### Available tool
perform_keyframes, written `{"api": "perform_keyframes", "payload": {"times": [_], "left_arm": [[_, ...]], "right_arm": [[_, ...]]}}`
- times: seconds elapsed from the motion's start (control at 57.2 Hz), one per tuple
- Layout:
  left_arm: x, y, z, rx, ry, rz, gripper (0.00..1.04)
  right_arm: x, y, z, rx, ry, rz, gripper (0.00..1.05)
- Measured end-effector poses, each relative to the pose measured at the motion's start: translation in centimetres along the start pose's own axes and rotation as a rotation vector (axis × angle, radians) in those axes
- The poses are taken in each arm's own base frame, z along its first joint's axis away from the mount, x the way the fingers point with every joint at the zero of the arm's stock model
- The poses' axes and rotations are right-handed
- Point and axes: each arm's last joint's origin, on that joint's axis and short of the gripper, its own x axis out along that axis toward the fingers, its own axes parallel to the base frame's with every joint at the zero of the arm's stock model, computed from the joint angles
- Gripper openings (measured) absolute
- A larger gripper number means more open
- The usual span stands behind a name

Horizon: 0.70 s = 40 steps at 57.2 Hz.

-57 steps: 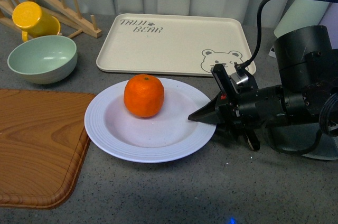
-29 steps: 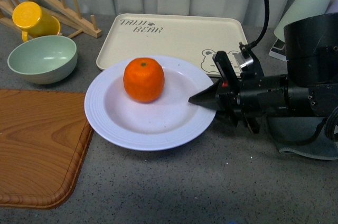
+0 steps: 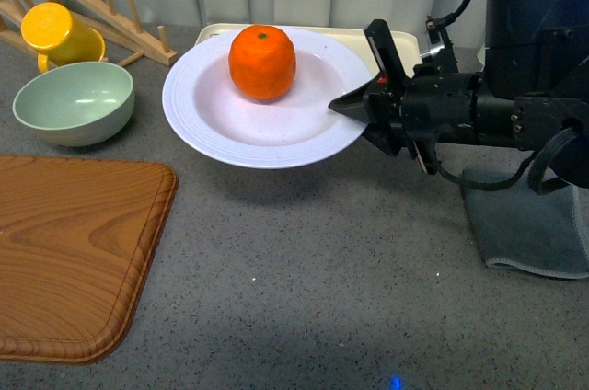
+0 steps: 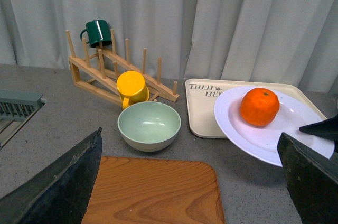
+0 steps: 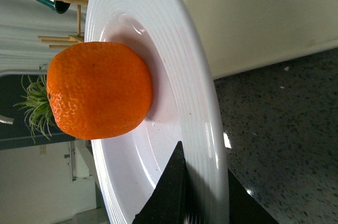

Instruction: Place orange and plate with both arms

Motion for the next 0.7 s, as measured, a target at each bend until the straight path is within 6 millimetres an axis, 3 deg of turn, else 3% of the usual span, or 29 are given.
{"api": "perform_keyframes", "payload": {"times": [0.245, 0.419, 0.699], "left_arm": [[0.0, 0.0, 0.0, 0.0, 0.0, 0.0, 0.98], [0.0, 0.0, 0.0, 0.0, 0.0, 0.0, 0.98], [0.0, 0.0, 0.0, 0.0, 0.0, 0.0, 0.98]], "right_arm": [[3.7, 0.7, 1.1, 0.023, 0.009, 0.006, 0.04], [5.9, 1.1, 2.1, 0.087, -0.087, 0.012, 0.04], [8.5, 0.3, 1.8, 0.17, -0.143, -0.035, 0.04]]}}
